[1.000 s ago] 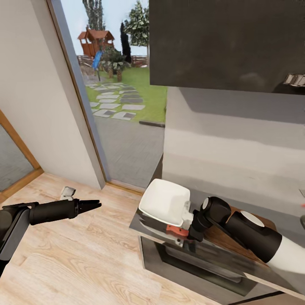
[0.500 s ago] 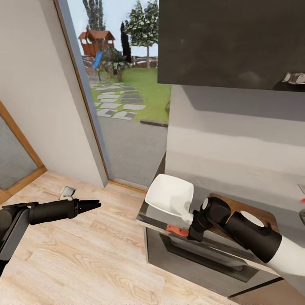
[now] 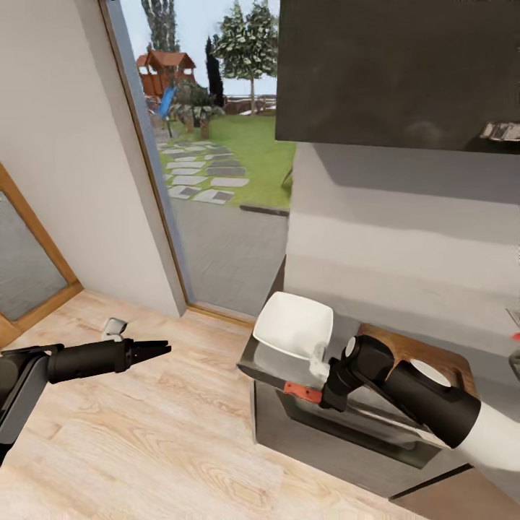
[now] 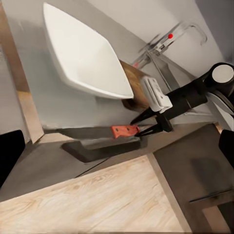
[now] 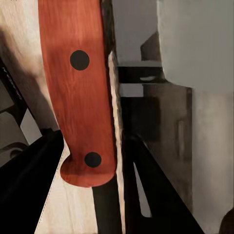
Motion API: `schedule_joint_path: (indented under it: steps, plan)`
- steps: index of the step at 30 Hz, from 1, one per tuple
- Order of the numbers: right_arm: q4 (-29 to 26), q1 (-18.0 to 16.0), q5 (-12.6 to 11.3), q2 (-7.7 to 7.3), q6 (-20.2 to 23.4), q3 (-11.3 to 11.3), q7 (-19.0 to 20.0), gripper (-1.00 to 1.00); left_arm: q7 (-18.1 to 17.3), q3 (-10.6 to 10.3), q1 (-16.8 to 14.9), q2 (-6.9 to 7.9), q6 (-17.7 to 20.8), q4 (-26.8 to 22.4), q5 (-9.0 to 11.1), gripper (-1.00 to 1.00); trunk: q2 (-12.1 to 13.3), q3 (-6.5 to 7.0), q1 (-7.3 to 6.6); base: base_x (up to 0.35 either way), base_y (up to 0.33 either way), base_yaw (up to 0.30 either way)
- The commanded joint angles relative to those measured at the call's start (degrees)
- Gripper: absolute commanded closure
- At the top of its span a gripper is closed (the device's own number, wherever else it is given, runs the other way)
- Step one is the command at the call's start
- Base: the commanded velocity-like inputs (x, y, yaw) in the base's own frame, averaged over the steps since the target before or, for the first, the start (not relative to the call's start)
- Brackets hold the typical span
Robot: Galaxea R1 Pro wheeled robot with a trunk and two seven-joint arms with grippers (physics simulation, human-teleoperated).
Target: In the kitchen, take the Vidalia onion out of the sink, dice it on the chopping board with the paring knife, put the diced onion into the bowl on the countertop, then place both the paring knife and the chopping board into the sink.
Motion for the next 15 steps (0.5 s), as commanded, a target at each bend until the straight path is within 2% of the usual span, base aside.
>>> schedule_joint_path:
  steps: [1,15]
  plan:
    - [-0.08,-0.10,0.58,-0.02,0.16,0.08,0.54,1.00,-0.09,0.00,-0.05,0.03,0.32,0.01,0.13,-1.00,-0.13,-0.12,0.01,-0.249,0.175,0.000]
    - [-0.08,-0.10,0.58,-0.02,0.16,-0.04,0.56,1.00,-0.10,0.00,0.00,0.05,0.39,0.01,0.23,-1.00,-0.13,0.03,0.01,-0.272,0.189,0.000]
